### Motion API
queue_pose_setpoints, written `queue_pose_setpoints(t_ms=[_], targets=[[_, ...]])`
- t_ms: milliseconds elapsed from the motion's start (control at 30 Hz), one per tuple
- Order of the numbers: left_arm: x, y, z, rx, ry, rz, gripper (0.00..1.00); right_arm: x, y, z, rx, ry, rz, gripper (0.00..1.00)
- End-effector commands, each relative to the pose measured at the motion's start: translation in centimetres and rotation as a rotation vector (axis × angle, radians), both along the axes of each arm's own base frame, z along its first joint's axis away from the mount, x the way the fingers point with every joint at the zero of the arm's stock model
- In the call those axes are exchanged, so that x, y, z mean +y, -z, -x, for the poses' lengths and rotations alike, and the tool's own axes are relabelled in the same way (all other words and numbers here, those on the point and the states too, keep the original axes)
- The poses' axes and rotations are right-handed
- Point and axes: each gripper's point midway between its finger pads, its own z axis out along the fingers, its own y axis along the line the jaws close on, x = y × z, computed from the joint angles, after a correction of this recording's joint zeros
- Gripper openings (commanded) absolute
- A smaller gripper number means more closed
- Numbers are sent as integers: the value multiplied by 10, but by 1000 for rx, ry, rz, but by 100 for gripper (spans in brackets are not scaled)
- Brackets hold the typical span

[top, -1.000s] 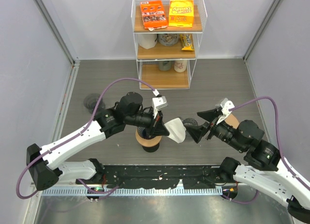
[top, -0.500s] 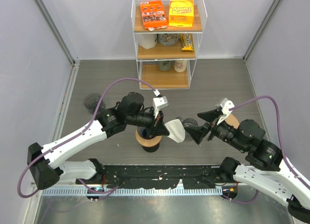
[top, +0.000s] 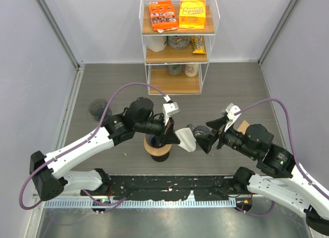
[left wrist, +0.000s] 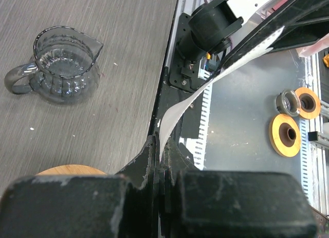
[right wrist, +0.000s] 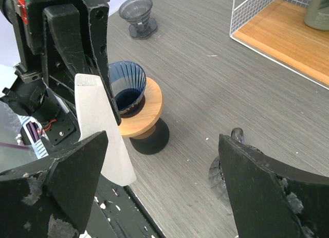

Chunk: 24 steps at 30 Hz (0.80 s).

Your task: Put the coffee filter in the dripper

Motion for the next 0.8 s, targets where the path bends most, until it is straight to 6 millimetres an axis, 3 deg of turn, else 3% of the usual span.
queue_pose_setpoints(t_ms=[0,333,500,767], targets=[[-3,-18,-2,-44,13,46,0,3,-16,0,-9,-6,-32,95],[-2,-17,-2,-49,12,40,0,-13,-30,3,-43,40,-67,95],[-2,-17,-3,-47,11,37,0,-7,-32,13,-44,-29,-74,95],[-2,-17,-2,-47,15,39,0,2,-24,12,-20,-59,-46,95]])
